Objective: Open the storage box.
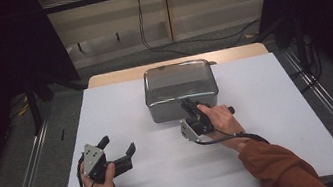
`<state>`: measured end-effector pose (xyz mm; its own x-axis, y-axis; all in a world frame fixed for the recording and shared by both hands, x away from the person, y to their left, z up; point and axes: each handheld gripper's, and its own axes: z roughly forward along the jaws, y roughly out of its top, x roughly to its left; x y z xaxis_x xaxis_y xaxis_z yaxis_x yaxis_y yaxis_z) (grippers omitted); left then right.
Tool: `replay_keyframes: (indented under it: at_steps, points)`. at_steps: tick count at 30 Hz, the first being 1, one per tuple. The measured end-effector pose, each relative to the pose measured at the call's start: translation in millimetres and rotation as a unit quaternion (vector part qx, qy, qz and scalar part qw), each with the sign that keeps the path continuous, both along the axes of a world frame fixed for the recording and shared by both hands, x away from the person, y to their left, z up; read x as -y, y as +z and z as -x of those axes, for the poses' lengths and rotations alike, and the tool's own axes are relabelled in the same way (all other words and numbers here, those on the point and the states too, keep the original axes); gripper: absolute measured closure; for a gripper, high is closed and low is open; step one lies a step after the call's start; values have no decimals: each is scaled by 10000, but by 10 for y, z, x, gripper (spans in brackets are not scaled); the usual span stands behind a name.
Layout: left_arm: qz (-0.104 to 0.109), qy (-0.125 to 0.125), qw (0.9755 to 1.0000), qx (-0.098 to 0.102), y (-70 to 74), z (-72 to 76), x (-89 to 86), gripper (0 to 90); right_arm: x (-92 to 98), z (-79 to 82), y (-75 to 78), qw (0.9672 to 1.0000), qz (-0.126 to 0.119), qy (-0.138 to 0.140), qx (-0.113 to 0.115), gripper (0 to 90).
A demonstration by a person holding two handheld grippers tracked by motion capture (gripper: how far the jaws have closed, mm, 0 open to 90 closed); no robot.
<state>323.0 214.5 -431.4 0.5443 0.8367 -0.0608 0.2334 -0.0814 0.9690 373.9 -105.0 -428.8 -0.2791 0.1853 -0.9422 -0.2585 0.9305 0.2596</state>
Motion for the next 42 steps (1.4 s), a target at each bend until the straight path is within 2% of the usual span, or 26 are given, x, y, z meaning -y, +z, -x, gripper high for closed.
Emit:
replay_keyframes:
  at_steps: [3,8,11,14,16,18,22,23,25,27,28,30,33,35,38,40,42]
  points:
    - [18,-182,9998,-33,11,-19,-8,44,12,-1,21,10000,-50,-1,28,780]
    - [75,-123,9999,22,18,-29,-5,43,13,1,27,10000,-77,-8,29,781]
    - [91,-196,9997,70,28,-28,7,31,19,-3,40,10000,-68,22,41,782]
    - [102,-163,9998,-26,38,-34,25,28,31,-9,71,9999,-71,10,99,786]
    - [186,-183,9996,-58,42,-36,34,28,38,-6,82,9999,-128,-3,96,787]
    - [145,-177,9997,28,55,-38,48,28,33,-4,90,9999,-115,-1,111,789]
    - [234,-212,9994,112,89,-61,100,24,34,-14,115,9998,-108,35,152,791]
    - [173,-265,9994,126,97,-68,105,24,34,-11,120,9998,-132,9,137,792]
    - [176,-325,9992,131,110,-86,140,24,33,-16,136,9998,-116,29,182,795]
    - [84,-348,9992,157,120,-108,164,22,31,-18,146,9997,-147,18,168,795]
    - [130,-377,9991,169,122,-121,178,18,30,-21,150,9997,-142,32,188,795]
    - [46,-368,9992,167,126,-152,195,22,27,-24,151,9997,-142,36,191,796]
    - [109,-358,9992,112,134,-192,220,20,25,-20,157,9997,-174,18,190,794]
    - [42,-384,9991,165,156,-206,236,19,24,-23,162,9996,-202,13,204,795]
    - [84,-462,9987,203,191,-245,277,19,27,-31,181,9995,-232,25,225,795]
    - [195,-510,9983,221,211,-278,321,21,27,-33,190,9994,-252,28,227,796]
    - [187,-553,9980,260,228,-309,363,22,29,-35,200,9994,-258,22,221,795]
